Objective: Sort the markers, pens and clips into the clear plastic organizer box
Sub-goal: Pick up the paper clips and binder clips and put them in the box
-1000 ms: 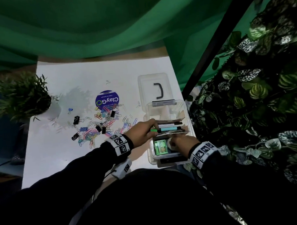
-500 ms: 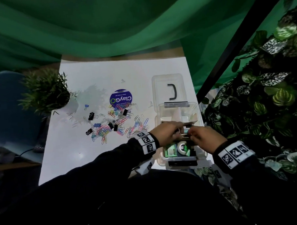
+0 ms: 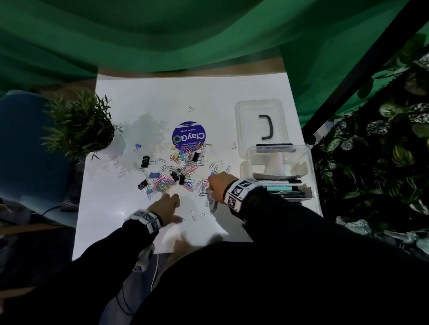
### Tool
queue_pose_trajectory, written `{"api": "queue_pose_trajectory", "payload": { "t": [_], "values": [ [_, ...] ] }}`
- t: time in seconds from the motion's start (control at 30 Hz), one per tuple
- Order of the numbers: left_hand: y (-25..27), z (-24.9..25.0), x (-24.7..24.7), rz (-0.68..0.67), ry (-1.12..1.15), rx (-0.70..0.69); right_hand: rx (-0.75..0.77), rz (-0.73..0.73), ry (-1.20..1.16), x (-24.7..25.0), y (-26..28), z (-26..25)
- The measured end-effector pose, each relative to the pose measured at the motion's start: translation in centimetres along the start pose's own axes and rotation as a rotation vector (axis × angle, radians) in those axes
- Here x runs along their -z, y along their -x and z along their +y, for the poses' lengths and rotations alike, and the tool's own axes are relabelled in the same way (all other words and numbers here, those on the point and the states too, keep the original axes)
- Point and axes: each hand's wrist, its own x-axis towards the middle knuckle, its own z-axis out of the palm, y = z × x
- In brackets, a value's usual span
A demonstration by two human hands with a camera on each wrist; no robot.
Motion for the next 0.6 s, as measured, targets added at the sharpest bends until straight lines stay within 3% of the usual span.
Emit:
{"api": "queue_pose_trajectory", "payload": {
  "t": [0.1,0.3,0.4,0.5,0.6],
  "values": [
    [-0.4,-0.4,-1.7,-0.011,-0.028,-0.1,-0.117,-0.033,-0.016,-2.1,-2.2,-1.0],
    [-2.0,-2.3,-0.5,0.085,0.014,-0.197,-0.286,-0.043,-0.195,-4.4,-4.1,-2.7],
    [-2.6,-3.6,0.6,0.265,0.004,-0.235,-0.31,-0.068,-0.226,-4.5,-4.5,-2.8],
    [-3.0,-5.3,2.0,0.487,0.027,-0.111,-0.333,-0.056,-0.246,-3.9,-5.1,-3.0],
    [-3.5,-6.2,3.2,0.485,0.115,0.123,-0.309,-0.025,-0.276,-2.6,-5.1,-2.6]
  ]
}}
